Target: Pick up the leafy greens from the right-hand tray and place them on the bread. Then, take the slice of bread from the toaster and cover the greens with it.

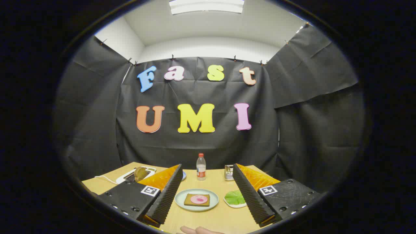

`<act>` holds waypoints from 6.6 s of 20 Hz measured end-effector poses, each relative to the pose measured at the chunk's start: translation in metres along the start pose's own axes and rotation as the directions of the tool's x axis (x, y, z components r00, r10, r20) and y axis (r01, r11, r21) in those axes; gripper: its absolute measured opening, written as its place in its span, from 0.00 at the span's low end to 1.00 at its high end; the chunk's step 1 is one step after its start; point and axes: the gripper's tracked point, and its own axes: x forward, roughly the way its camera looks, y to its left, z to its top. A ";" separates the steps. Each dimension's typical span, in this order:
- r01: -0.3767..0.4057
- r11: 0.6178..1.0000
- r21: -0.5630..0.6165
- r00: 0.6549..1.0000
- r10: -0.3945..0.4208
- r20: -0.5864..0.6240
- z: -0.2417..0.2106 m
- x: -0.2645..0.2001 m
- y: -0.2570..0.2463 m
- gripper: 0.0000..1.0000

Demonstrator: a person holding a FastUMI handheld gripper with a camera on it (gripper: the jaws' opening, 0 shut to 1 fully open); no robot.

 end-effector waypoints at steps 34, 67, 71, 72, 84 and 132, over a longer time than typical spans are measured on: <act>0.119 0.993 0.009 0.948 -0.110 -0.299 -0.166 0.176 -0.168 0.95; 0.100 0.993 0.056 0.709 -0.032 -0.705 -0.304 0.271 -0.192 0.03; 0.134 0.989 0.060 0.734 -0.058 -0.677 -0.283 0.263 -0.196 0.00; 0.137 0.989 0.048 0.747 -0.072 -0.661 -0.275 0.260 -0.197 0.00; 0.042 0.999 -0.024 0.860 -0.049 -0.508 -0.164 0.207 -0.114 0.00; -0.027 0.999 -0.040 0.920 0.009 -0.392 -0.167 0.209 0.025 0.48</act>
